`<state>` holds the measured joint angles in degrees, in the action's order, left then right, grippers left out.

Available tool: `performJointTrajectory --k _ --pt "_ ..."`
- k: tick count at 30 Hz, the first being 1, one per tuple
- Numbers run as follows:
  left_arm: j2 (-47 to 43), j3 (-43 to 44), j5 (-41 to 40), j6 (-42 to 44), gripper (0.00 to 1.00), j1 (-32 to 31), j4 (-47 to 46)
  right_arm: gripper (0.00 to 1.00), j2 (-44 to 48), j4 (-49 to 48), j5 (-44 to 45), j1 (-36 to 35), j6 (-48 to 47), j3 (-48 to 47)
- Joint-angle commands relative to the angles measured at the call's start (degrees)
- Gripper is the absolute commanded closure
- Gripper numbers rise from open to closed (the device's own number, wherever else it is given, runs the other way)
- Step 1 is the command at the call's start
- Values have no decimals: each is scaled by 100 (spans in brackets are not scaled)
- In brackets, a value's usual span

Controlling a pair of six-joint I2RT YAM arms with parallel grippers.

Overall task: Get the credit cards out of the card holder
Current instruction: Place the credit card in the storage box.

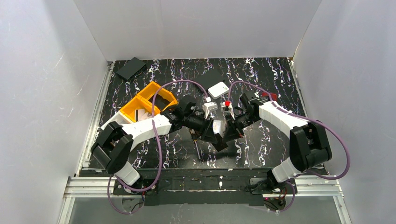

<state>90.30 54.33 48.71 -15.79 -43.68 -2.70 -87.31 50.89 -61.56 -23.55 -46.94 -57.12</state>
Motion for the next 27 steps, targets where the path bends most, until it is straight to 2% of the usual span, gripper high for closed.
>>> performJointTrajectory --k 1,3,4,6,9,11,13,16,18,21,22,25,27 --pt "64 268 368 -29 73 -61 -79 99 -63 251 -246 -28 -233 -284" --pt "131 280 458 -78 96 -78 -98 99 -74 271 -257 -27 -238 -285" --pt "128 265 450 -98 100 -79 -102 99 -71 278 -264 -27 -233 -287" --pt "-20 153 277 -175 100 -85 -202 96 -76 276 -285 -22 -208 -310" --pt "-495 -264 -171 -517 100 -72 -692 58 -49 302 -419 139 -102 -359" --pt "-876 -714 -542 -901 100 -74 -1134 37 5 369 -583 360 -88 -386" --pt "-1307 -1226 -1031 -1460 100 -72 -1948 21 98 384 -762 576 -47 -351" --pt "-1990 -2018 -1813 -2278 100 -91 -3122 7 346 18 -955 721 268 -197" --pt "-2275 -2444 -2520 -2666 100 -170 -3821 2 491 -372 -1144 766 658 -44" --pt "-2457 -2907 -3295 -3128 100 -294 -4790 2 702 -1216 -1578 843 1434 270" --pt "-2435 -3012 -3496 -3286 100 -343 -5087 2 782 -1666 -1763 877 1965 413" --pt "-2307 -3103 -3892 -3406 100 -528 -5677 2 1068 -4029 -2320 979 3982 1079" --pt "-2179 -3067 -4205 -3325 100 -746 -5841 3 1169 -4309 -2275 984 4307 1205"
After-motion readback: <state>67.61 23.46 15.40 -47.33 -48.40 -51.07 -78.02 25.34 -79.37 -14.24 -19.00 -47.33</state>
